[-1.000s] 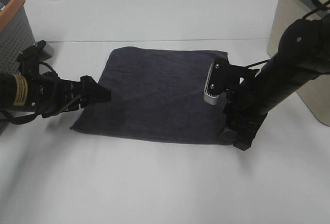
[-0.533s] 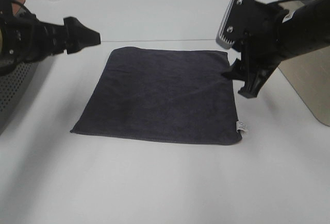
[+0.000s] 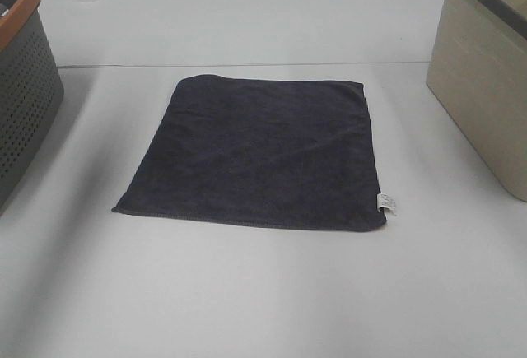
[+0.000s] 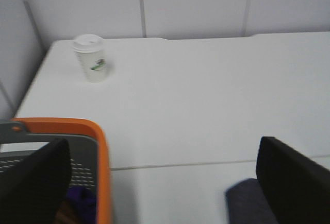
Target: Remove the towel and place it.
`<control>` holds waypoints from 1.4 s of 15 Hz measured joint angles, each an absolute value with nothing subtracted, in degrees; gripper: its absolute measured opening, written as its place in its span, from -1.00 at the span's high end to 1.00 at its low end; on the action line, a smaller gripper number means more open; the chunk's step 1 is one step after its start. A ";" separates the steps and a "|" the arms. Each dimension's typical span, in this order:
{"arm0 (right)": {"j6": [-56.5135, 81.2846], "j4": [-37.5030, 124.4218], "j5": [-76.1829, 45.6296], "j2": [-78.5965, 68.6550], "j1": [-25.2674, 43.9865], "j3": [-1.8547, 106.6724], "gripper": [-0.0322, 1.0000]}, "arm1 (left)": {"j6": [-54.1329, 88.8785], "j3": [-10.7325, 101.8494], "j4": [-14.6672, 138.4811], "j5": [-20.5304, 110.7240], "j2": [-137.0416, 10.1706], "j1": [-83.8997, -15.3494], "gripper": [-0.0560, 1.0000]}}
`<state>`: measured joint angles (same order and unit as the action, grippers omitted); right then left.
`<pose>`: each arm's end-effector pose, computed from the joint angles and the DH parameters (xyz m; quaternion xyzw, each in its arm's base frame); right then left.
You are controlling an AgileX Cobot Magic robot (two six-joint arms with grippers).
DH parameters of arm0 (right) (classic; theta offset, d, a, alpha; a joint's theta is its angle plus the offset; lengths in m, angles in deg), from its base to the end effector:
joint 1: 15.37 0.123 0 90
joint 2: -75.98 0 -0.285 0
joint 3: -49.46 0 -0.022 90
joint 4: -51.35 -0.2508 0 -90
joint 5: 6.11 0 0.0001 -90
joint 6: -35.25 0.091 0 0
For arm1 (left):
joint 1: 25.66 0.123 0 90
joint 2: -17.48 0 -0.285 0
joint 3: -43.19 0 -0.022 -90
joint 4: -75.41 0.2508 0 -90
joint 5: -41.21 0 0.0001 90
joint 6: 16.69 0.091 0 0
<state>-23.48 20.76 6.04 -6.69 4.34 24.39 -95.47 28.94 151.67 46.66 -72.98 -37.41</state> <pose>0.2847 0.0917 0.3387 -0.2749 0.6979 -0.0919 0.6549 0.3322 -0.0604 0.3406 0.0361 0.7975 -0.0384 0.6010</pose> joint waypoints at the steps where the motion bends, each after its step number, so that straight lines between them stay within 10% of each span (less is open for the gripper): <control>1: -23.82 15.09 6.61 -6.69 4.34 26.05 -0.26 | -92.66 29.80 150.18 51.64 -72.24 -37.41 -0.82; 9: -42.62 -29.49 -10.64 -6.86 -11.76 36.36 -0.26 | -25.68 41.37 92.42 72.32 -71.38 -37.35 -0.82; 12: -37.57 -11.96 -26.79 -7.84 -14.00 41.17 -0.26 | -21.84 43.78 88.35 75.71 -71.38 -37.35 -0.82; 16: 7.80 35.14 -51.43 -16.37 -13.94 58.94 -0.26 | -22.24 43.95 86.29 84.41 -71.50 -37.35 -0.82; 21: 22.24 43.91 -73.78 -23.02 -13.94 71.20 -0.26 | -26.14 47.90 84.40 93.58 -73.73 -37.35 -0.82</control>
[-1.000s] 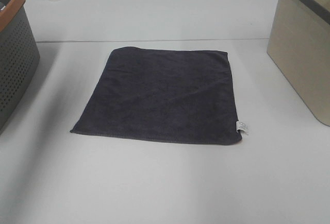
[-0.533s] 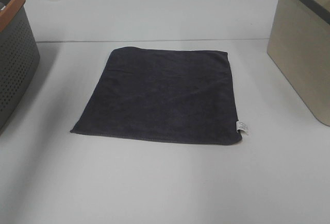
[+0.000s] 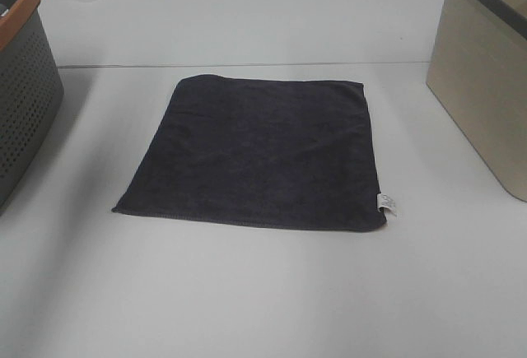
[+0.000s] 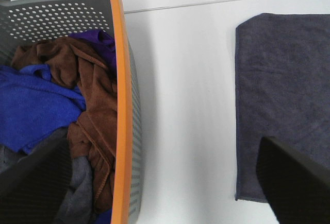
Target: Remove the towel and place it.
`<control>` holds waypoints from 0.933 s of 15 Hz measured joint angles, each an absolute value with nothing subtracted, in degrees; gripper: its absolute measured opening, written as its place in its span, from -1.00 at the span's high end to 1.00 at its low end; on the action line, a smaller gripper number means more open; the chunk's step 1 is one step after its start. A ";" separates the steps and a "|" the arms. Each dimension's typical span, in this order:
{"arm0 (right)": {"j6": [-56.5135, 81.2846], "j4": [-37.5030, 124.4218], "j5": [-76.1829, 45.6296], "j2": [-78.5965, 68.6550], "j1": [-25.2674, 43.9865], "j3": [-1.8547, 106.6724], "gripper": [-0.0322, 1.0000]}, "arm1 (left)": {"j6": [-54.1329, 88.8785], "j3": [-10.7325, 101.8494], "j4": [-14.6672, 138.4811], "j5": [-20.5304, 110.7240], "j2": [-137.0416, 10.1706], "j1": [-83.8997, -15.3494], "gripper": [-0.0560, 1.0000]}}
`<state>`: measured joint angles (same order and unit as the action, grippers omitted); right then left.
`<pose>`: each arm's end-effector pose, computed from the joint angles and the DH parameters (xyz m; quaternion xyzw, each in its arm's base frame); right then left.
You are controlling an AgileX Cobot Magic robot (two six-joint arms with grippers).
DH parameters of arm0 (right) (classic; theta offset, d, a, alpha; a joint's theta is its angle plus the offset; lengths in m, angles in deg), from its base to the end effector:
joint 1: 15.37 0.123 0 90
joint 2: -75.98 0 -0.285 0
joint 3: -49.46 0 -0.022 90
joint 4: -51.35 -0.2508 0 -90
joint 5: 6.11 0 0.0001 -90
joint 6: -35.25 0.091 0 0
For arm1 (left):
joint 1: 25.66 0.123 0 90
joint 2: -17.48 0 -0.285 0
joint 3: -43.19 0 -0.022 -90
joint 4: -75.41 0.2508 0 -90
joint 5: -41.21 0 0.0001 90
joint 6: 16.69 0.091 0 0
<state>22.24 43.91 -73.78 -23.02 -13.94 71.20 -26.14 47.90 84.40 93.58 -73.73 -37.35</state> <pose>0.3360 0.0193 0.4074 -0.1142 0.9447 0.0340 0.3056 0.3105 -0.0527 0.3775 0.0412 0.9328 0.0094 0.3580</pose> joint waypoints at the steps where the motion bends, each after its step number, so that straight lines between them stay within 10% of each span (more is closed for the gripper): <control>1: 22.47 46.25 -74.98 -23.19 -13.94 71.25 -0.26 | -27.74 47.96 84.06 94.50 -73.73 -36.95 -0.82; 14: 22.81 46.54 -70.17 10.84 -13.88 26.62 -0.41 | -25.28 14.67 79.64 95.13 -44.17 -35.46 -0.82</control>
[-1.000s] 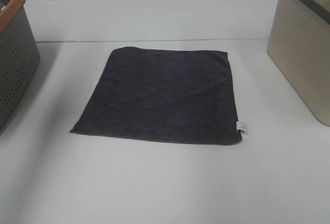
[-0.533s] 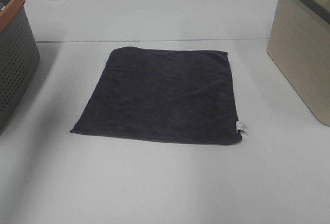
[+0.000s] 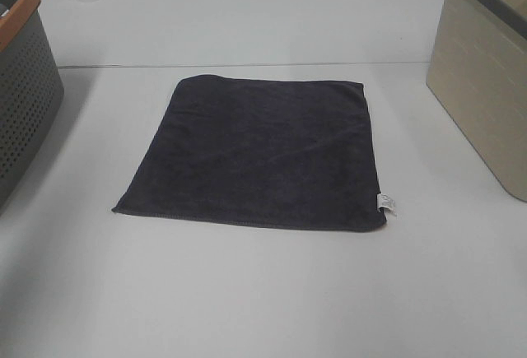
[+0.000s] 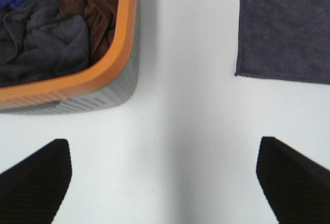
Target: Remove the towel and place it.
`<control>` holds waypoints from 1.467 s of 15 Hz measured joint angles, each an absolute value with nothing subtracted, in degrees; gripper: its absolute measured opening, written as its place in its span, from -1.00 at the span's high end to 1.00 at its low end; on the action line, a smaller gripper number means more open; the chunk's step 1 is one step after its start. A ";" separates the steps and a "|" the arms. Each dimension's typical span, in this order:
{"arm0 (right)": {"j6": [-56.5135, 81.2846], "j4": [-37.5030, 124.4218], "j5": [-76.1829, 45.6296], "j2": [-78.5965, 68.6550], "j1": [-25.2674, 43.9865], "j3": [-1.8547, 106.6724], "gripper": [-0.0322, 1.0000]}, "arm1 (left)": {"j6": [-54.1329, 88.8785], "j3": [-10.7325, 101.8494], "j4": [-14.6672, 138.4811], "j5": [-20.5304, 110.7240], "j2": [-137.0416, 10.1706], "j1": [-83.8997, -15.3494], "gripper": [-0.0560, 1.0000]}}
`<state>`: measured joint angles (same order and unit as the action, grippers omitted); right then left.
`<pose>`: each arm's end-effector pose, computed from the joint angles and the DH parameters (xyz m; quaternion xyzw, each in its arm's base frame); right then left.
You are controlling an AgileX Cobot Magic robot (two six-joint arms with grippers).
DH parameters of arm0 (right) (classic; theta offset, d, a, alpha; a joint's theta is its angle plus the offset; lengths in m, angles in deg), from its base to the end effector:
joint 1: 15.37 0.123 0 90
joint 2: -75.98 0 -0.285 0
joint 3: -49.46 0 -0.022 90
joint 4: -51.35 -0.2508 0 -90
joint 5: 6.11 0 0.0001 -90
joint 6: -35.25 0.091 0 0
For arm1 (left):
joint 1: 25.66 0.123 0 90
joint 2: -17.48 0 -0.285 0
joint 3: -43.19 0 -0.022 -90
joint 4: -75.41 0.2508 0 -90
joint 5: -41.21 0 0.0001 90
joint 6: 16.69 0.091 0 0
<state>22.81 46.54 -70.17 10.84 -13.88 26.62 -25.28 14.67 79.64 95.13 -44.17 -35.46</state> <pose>0.1724 0.0114 0.3323 -0.1089 0.9634 0.0178 0.2442 0.1673 -0.0234 0.3215 0.0215 0.9505 -0.0146 0.3097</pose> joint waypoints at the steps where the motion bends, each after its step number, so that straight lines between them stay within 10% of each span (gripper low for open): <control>1: 22.87 46.54 -69.48 13.88 -13.88 22.50 -0.41 | -25.22 11.06 79.47 95.01 -40.61 -35.46 -0.82; 8: 23.22 43.73 -66.67 34.28 -13.88 4.10 -0.42 | -25.17 -2.75 75.41 97.59 -17.41 -35.46 -0.82; 22: 23.33 43.50 -66.44 58.45 -13.88 1.30 -0.42 | -22.87 -4.69 75.41 100.63 9.98 -35.46 -0.82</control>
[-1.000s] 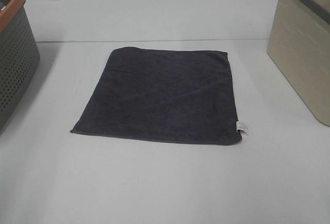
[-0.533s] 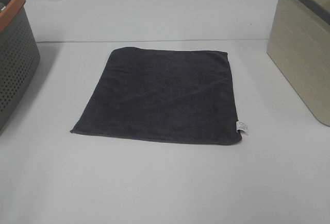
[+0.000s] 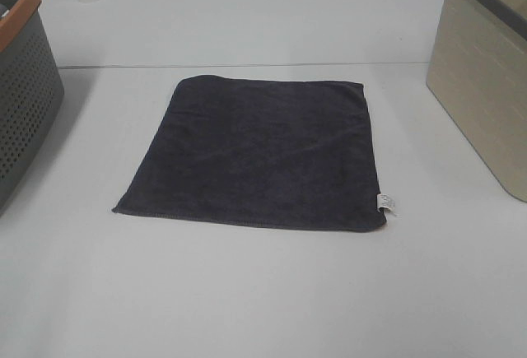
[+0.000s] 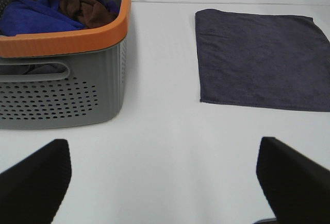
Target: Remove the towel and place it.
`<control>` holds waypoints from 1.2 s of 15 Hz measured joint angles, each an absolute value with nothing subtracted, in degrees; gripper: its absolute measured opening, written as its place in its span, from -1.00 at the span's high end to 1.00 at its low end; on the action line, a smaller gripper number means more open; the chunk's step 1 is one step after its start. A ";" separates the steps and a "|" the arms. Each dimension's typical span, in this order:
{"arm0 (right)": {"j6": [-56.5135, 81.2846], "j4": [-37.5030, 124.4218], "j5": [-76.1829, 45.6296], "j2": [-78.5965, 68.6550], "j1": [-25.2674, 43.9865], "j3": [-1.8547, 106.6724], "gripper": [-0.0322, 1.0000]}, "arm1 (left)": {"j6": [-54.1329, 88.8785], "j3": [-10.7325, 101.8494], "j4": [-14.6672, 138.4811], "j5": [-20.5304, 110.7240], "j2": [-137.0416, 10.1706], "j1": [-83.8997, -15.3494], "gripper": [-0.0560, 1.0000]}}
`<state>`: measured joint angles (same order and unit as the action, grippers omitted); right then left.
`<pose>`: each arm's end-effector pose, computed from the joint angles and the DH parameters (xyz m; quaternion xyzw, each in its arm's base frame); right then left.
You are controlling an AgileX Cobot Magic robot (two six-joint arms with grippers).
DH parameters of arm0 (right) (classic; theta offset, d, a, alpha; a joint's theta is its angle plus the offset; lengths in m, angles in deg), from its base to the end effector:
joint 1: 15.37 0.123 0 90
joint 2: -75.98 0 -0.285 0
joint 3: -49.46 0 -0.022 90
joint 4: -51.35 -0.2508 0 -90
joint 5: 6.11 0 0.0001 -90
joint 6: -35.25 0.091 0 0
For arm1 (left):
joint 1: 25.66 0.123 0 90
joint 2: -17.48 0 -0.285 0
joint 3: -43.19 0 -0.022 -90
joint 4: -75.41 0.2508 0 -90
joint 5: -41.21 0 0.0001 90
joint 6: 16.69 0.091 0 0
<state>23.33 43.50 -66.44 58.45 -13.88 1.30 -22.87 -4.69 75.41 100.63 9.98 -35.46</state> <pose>0.0207 0.0113 0.2792 -0.1006 0.8833 0.0269 0.4571 -0.0060 0.0010 0.2825 0.0266 0.8420 -0.0749 0.5335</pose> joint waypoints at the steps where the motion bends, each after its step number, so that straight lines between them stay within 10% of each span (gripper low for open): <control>1: 23.33 43.50 -66.44 59.89 -13.88 1.30 -0.42 | -22.87 -4.69 75.41 100.63 9.98 -35.46 -0.82; 18: 23.33 43.05 -66.44 68.42 -13.88 1.24 -0.42 | -22.42 -4.69 75.41 100.63 9.98 -35.46 -0.81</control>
<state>23.33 43.05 -66.44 68.42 -13.88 1.24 -22.42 -4.69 75.41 100.63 9.98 -35.46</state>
